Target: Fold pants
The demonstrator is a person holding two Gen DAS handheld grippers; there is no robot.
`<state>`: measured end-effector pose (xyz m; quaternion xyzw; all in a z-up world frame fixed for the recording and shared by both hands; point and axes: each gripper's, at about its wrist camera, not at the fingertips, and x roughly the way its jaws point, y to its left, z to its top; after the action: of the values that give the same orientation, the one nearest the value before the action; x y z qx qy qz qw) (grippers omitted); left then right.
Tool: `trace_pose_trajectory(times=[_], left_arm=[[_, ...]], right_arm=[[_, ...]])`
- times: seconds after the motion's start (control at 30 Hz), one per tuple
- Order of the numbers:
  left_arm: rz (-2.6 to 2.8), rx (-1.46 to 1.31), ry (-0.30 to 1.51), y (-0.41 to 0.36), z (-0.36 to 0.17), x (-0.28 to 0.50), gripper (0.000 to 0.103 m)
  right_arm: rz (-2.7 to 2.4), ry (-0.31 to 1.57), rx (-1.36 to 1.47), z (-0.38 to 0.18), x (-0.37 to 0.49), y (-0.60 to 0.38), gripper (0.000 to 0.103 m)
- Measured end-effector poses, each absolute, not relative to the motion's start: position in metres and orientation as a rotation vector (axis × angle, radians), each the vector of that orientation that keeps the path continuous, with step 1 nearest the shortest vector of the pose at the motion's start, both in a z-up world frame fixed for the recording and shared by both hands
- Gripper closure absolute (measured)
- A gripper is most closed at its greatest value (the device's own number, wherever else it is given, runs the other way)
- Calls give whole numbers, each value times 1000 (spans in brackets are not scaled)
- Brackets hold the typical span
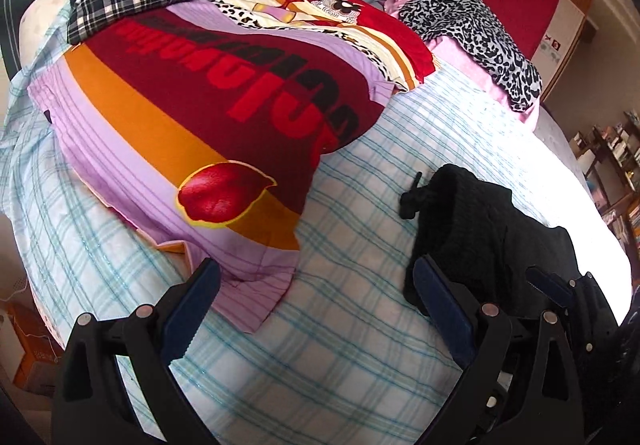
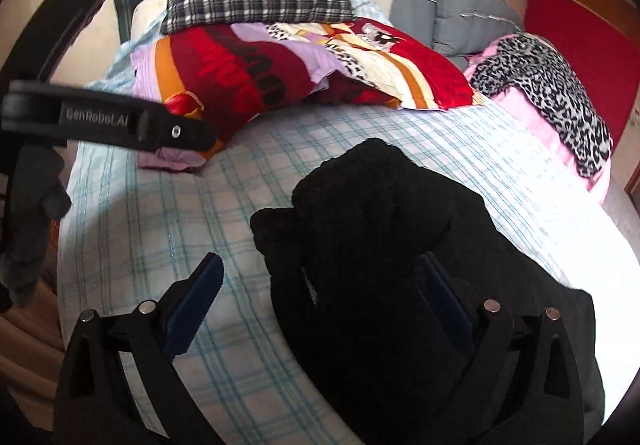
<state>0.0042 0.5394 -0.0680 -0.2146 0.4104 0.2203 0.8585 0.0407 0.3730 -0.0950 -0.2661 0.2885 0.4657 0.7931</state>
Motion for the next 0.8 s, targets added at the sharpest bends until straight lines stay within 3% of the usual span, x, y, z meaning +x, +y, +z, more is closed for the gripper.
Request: trace_pose_trajectory(times=[0.13, 0.37, 0.43, 0.57, 0.67, 0.8], left_arm=[[470, -469, 870, 547, -74, 3, 7], [474, -479, 886, 550, -82, 4, 7], [474, -479, 888, 551, -83, 6, 7], [469, -479, 905, 547, -87, 15, 7], [445, -464, 916, 537, -88, 24, 7], [408, -437, 926, 522, -88, 36, 7]], right_arm=[[917, 608, -726, -119, 44, 400, 5], [886, 680, -708, -135, 67, 424, 9], [892, 695, -695, -135, 71, 424, 20], [913, 711, -625, -119, 81, 414, 54], [894, 709, -551, -99, 87, 402, 72], [879, 712, -441, -73, 99, 377, 76]])
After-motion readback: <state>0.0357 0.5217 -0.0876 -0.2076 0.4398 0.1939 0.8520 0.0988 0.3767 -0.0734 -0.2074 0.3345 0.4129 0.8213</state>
